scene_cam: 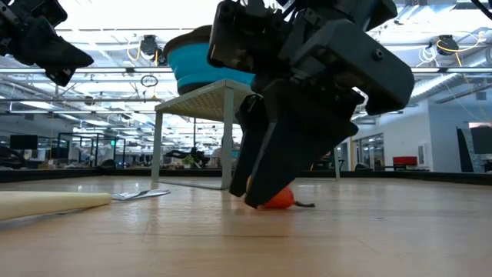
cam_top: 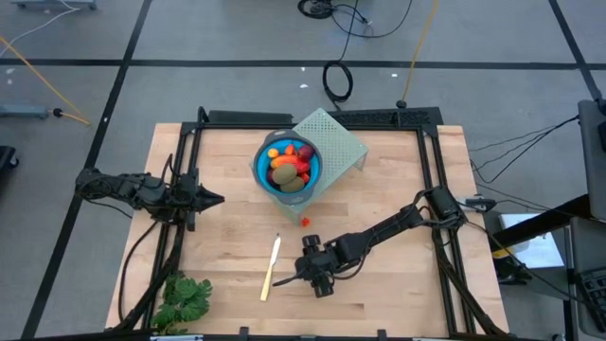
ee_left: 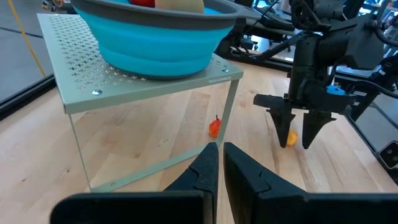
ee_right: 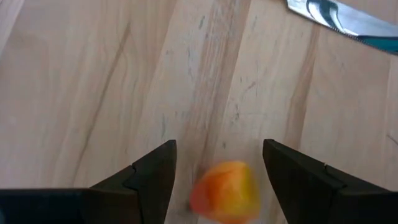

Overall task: Pick & Place Fruit
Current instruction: Put the peach into the blue strainer bowl

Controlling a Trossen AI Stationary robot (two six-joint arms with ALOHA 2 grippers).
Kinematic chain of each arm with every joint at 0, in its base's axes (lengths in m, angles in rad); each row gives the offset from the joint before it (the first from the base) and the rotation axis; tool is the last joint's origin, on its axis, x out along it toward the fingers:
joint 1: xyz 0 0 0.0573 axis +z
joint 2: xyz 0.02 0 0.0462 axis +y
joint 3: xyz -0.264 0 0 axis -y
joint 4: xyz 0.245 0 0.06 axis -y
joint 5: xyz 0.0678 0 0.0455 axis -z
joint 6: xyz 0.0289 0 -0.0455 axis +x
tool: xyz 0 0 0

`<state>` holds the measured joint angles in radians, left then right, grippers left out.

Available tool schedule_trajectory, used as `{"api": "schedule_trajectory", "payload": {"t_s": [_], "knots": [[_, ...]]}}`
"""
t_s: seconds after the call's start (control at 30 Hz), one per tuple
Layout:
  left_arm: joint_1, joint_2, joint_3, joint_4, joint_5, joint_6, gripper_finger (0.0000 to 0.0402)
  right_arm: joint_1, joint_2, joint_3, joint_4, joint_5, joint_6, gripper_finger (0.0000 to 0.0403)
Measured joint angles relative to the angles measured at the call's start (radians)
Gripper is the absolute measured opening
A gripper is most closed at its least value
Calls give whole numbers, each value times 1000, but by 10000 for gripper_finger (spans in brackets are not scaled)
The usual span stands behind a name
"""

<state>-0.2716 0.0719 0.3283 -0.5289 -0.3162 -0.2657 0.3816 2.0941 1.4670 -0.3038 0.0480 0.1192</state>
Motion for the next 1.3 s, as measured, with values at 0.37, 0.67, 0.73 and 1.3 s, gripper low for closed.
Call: {"api": "schedule_trajectory", "payload": {"t_s": [0.37, 0.67, 0.73, 1.3], "knots": [[0, 0, 0, 0, 0, 0, 24, 6, 0, 0, -56, 0, 9, 233], [0, 0, 0, 1, 0, -3, 24, 7, 0, 2, -89, 1, 52, 230], [0, 0, 0, 1, 0, -4, 24, 7, 0, 2, -91, 1, 52, 226], [0, 0, 0, 1, 0, -1, 24, 7, 0, 2, -98, 0, 52, 146]]}}
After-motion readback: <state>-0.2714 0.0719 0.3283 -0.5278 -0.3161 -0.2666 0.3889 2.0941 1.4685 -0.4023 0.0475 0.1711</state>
